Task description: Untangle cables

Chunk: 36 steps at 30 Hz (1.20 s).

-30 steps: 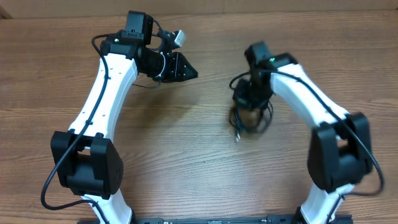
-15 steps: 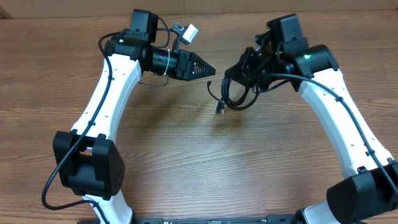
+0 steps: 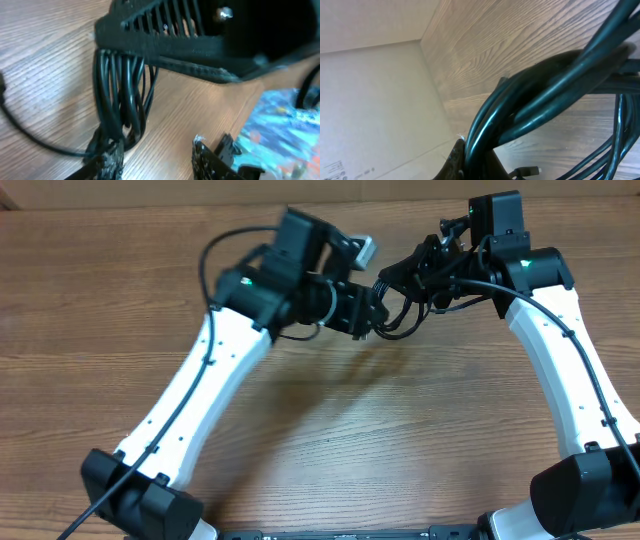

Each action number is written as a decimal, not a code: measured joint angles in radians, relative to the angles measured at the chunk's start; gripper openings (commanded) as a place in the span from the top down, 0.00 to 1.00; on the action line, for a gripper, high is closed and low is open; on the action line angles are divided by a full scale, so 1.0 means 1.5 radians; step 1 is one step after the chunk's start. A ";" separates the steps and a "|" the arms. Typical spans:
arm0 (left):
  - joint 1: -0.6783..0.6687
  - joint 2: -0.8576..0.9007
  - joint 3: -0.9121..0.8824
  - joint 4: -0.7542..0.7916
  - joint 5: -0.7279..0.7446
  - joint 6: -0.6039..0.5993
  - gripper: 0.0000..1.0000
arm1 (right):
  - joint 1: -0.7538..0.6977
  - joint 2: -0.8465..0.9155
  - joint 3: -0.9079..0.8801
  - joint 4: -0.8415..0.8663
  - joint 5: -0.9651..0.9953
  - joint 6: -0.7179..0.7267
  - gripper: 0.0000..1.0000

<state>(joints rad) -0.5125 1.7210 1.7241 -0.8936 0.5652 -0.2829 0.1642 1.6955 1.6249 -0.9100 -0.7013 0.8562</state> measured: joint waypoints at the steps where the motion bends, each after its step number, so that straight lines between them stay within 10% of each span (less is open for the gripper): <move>1: -0.007 0.004 0.000 0.007 -0.012 -0.011 0.57 | 0.000 0.000 0.000 0.000 -0.002 0.000 0.96; 14: -0.026 0.021 0.000 0.064 -0.161 -0.109 0.59 | 0.000 0.000 0.000 0.001 -0.011 0.003 0.96; 22: -0.040 0.046 0.000 0.073 -0.160 -0.127 0.93 | 0.000 0.001 0.000 0.003 -0.008 0.002 0.96; 30: -0.041 0.055 0.000 0.068 -0.145 -0.129 0.96 | 0.001 0.001 0.000 -0.021 0.016 -0.013 0.96; 36: -0.023 0.065 -0.001 0.048 -0.079 -0.085 0.96 | 0.005 0.001 0.000 -0.063 0.060 -0.043 0.77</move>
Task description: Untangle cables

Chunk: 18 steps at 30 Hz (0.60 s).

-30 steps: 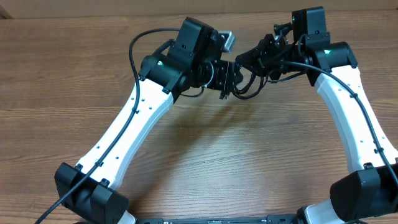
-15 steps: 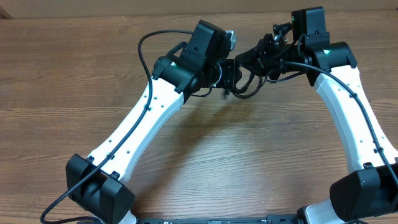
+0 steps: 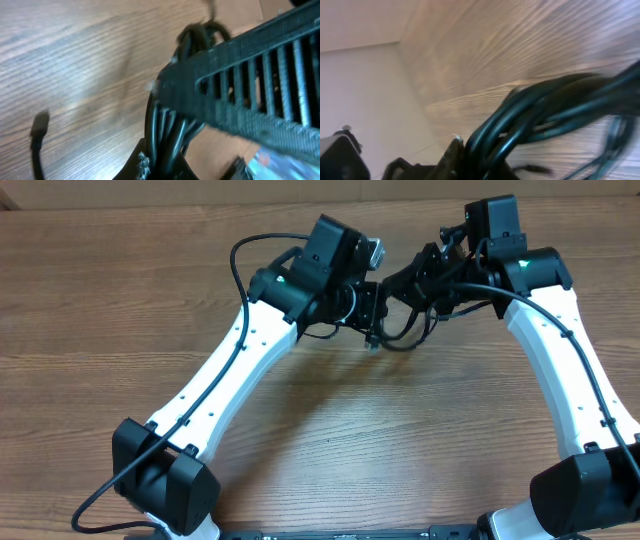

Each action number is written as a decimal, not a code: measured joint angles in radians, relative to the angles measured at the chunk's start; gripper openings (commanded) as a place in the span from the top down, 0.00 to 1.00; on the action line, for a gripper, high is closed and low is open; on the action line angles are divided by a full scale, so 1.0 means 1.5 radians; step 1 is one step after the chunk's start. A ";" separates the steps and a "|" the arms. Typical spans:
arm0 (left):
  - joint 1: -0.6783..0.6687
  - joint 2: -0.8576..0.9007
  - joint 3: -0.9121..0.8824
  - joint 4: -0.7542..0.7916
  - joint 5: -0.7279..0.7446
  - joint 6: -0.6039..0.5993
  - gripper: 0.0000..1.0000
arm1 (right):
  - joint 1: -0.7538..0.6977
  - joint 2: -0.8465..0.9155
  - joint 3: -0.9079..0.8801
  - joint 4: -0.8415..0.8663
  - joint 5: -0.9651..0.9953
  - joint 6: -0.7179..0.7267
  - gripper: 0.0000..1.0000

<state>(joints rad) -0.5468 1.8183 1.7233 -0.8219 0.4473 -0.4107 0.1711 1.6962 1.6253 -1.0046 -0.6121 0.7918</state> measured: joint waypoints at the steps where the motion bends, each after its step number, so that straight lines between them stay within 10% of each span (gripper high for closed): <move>1: 0.008 0.002 -0.001 -0.007 0.015 0.014 0.96 | 0.001 0.000 0.001 -0.011 0.014 -0.012 0.69; 9: 0.175 0.005 -0.002 -0.074 0.194 0.207 0.96 | -0.005 0.000 0.003 -0.090 0.082 -0.166 0.40; 18: 0.245 0.005 -0.002 -0.151 0.306 0.317 0.96 | 0.019 0.000 0.003 -0.063 -0.053 -0.321 0.39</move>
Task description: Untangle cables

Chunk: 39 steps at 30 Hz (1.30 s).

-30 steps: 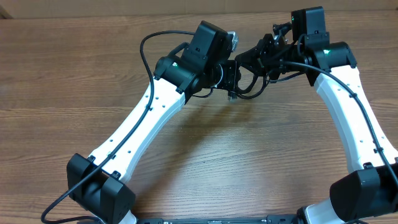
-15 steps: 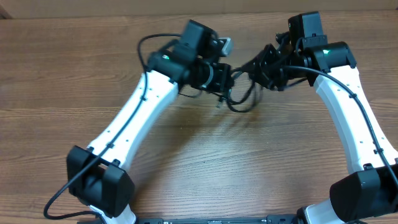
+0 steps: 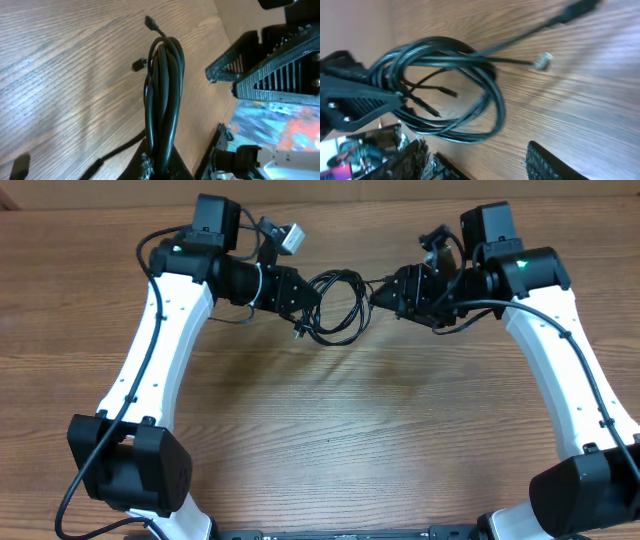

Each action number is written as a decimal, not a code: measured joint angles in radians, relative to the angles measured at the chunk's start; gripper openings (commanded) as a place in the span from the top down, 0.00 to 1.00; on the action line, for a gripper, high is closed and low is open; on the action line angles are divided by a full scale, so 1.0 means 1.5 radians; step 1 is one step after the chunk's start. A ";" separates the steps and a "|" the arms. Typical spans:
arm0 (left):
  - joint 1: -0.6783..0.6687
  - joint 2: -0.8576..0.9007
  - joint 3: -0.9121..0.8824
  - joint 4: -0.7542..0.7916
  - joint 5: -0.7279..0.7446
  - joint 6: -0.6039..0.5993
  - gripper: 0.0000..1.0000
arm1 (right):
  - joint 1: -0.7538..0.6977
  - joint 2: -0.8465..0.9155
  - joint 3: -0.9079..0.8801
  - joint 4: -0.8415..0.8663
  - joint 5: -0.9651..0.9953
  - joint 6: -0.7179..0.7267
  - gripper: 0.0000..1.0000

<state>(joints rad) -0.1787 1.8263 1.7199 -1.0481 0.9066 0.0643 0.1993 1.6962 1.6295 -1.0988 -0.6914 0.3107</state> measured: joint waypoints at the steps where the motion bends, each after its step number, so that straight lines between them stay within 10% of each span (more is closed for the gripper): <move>1: 0.002 0.000 0.000 -0.004 0.005 0.006 0.96 | 0.006 0.000 0.000 0.007 -0.004 0.000 0.39; 18: -0.033 0.000 0.000 -0.015 0.054 0.008 0.96 | 0.092 0.000 0.000 0.110 0.105 0.275 0.57; 39: -0.041 0.003 -0.003 0.024 0.182 -0.006 0.96 | 0.104 0.003 -0.049 0.097 0.147 0.316 0.73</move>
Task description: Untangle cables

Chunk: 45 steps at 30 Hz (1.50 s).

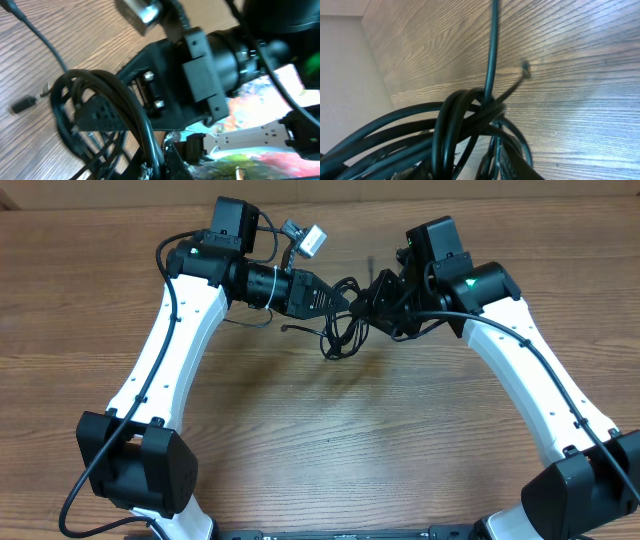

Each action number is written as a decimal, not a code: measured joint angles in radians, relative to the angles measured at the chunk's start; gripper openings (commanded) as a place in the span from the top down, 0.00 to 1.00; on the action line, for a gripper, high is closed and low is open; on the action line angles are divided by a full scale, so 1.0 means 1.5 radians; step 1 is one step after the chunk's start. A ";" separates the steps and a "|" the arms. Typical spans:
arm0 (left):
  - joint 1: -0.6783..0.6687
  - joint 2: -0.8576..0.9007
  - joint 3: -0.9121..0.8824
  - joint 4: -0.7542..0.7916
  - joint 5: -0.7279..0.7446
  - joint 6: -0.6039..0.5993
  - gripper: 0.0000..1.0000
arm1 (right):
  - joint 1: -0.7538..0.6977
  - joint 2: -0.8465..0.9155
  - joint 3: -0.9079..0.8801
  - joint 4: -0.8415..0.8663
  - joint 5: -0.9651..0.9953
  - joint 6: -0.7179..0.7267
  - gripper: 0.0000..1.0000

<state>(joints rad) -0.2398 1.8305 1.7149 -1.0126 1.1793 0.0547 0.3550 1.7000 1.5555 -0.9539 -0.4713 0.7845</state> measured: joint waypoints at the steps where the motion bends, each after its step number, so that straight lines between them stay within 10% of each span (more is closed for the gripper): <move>1: 0.000 0.000 0.000 0.002 0.008 0.000 0.96 | 0.000 0.000 0.000 0.002 -0.002 0.000 0.74; 15: 0.008 0.000 0.000 -0.010 0.019 -0.002 0.96 | -0.008 0.001 0.000 0.026 -0.031 -0.064 0.96; 37: 0.008 0.000 0.000 -0.125 -0.419 -0.077 0.96 | -0.308 -0.112 -0.002 -0.220 0.076 -0.218 0.96; 45: 0.013 0.000 0.000 -0.124 -0.302 0.049 0.96 | -0.310 -0.112 -0.003 -0.249 0.035 -0.333 0.32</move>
<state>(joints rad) -0.2199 1.8309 1.7153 -1.1992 0.7269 0.1287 -0.1097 1.5326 1.5517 -1.3277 -0.4187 0.2844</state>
